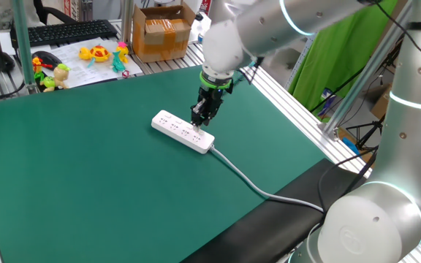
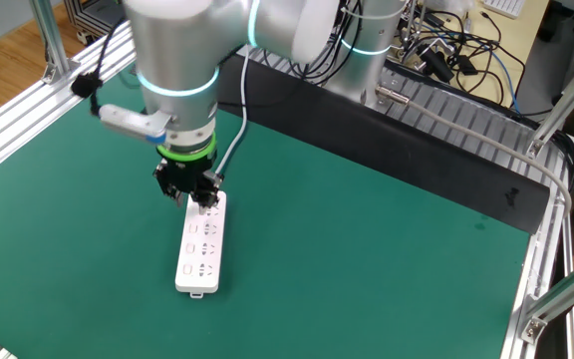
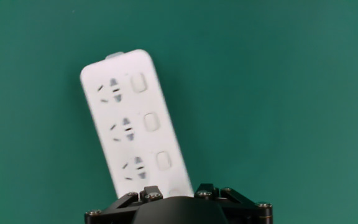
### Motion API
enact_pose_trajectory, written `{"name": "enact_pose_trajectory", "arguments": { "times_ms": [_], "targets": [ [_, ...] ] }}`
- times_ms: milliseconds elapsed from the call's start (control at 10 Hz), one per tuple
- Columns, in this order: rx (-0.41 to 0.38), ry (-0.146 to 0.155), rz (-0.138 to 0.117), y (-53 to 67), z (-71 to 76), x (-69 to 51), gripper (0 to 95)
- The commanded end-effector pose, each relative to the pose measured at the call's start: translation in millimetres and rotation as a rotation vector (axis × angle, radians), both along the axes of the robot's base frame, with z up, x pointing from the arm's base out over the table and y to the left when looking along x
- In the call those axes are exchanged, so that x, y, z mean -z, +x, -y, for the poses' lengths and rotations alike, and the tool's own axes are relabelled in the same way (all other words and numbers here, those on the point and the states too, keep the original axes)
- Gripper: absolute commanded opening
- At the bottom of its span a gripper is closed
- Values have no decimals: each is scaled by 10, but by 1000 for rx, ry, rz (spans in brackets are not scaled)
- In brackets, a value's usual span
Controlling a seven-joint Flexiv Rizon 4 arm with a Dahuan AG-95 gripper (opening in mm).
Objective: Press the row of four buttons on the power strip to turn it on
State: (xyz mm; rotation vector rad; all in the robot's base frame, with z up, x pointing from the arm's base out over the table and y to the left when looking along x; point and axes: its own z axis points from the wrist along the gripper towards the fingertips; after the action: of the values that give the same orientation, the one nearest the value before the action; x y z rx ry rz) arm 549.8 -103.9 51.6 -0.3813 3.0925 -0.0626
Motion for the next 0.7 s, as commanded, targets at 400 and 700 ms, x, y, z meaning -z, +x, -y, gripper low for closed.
{"name": "enact_pose_trajectory", "arguments": {
  "times_ms": [400, 700],
  "targets": [
    [1, 9, -23, 96, 179, 105, 380],
    [1, 15, -27, 85, 163, 112, 380]
  ]
}}
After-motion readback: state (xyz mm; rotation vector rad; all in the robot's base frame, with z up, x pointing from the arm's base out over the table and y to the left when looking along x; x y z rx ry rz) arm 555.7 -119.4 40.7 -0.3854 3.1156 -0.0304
